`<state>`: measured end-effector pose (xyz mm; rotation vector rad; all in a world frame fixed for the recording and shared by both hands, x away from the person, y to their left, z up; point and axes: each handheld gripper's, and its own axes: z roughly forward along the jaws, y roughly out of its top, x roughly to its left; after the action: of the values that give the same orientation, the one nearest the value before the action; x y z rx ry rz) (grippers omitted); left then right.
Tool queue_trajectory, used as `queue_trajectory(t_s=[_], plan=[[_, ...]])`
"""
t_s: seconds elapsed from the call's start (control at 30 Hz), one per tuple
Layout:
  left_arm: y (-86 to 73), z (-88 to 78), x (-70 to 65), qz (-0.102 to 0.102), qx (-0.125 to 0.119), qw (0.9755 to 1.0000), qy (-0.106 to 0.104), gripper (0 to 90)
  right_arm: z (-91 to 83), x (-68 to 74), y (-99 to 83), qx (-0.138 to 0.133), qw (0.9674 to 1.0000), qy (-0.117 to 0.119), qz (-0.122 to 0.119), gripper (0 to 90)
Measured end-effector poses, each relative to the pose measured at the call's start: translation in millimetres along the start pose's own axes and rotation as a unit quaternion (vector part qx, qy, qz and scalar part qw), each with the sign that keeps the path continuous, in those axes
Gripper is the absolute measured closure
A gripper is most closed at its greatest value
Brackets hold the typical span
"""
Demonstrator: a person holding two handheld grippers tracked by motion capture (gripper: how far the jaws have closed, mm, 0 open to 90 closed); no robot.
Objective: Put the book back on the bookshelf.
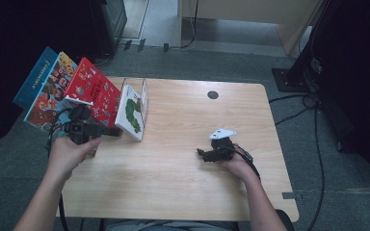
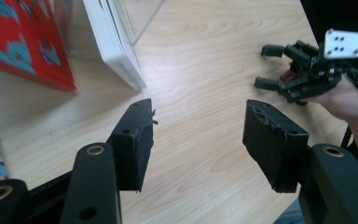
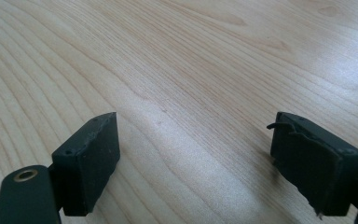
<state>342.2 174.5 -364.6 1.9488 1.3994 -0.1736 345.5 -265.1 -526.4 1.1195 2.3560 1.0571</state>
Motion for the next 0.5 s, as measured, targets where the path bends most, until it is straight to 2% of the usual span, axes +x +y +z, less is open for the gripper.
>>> queue_trajectory(t_s=[0.03, 0.07, 0.1, 0.17, 0.33, 0.5], plan=[[-3.4, 3.5, 0.4, 0.001, 0.0, 1.0, 0.0, 43.6, 0.0, 0.0, 0.0, 0.0, 1.0, 0.0, 0.0, 15.2], [-7.1, 7.5, 0.0, 0.004, 0.002, 0.9999, 0.011, 43.4, 0.0, 0.0, 0.0, 0.0, 1.0, 0.0, 0.0, 15.2], [-10.9, 11.6, 0.2, 0.005, 0.004, 0.9999, 0.013, 43.4, 0.0, 0.0, 0.0, 0.0, 1.0, 0.0, 0.0, 15.2], [-18.8, 19.9, 2.1, -0.002, 0.002, 1.0, 0.002, 43.4, 0.0, -0.1, 0.0, 0.0, 1.0, 0.0, 0.0, 15.2], [-33.3, 42.5, 1.3, 0.006, 0.02, 0.9997, 0.009, 43.2, 0.0, 0.1, 0.0, 0.0, 1.0, 0.0, 0.0, 15.2], [-43.3, 63.7, 3.5, 0.014, 0.03, 0.9994, -0.013, 42.5, 0.0, 0.1, 0.0, 0.001, 1.0, 0.0, 0.0, 15.1]])
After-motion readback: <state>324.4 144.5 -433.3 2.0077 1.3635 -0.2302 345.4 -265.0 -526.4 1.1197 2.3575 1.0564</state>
